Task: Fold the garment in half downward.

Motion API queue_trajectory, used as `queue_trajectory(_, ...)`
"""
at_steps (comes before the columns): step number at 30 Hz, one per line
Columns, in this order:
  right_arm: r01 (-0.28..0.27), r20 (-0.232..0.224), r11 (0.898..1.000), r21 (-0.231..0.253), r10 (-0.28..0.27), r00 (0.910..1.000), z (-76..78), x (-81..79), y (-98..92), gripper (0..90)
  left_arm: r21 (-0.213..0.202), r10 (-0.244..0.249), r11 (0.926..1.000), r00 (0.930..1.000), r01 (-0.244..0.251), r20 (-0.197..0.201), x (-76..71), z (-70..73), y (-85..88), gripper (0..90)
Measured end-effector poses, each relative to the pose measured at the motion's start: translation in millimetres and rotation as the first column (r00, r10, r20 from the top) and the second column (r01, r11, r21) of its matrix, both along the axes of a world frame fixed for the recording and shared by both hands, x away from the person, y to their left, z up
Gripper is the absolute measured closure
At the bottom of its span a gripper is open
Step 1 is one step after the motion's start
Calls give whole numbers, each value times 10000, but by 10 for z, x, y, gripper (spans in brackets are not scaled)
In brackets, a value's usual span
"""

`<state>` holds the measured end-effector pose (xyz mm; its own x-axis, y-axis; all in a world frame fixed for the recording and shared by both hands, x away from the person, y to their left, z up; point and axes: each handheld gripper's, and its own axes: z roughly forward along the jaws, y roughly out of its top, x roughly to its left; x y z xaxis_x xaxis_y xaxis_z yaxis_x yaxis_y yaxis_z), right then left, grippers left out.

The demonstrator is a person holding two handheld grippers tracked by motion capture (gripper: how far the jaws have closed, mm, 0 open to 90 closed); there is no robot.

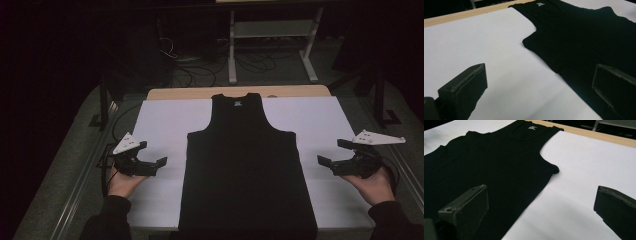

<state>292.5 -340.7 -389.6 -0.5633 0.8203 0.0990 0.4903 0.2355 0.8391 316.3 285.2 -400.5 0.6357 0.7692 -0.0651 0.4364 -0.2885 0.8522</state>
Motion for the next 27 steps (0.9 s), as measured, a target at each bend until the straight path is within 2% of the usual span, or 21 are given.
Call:
queue_trajectory(10,-150,-60,9998,-123,149,9999,48,91,34,0,142,-155,9998,9999,155,-7,78,55,-63,0)
queue_trajectory(17,-275,-28,9994,-191,274,9996,102,154,55,0,334,-292,9990,9993,299,-223,150,61,-112,0)
queue_trajectory(22,-347,-31,9991,-242,346,9994,145,217,81,0,203,-397,9990,9988,403,-276,235,77,-139,0)
queue_trajectory(27,-423,34,9989,-194,424,9991,209,280,101,0,408,-520,9977,9978,537,-404,300,106,-181,0)
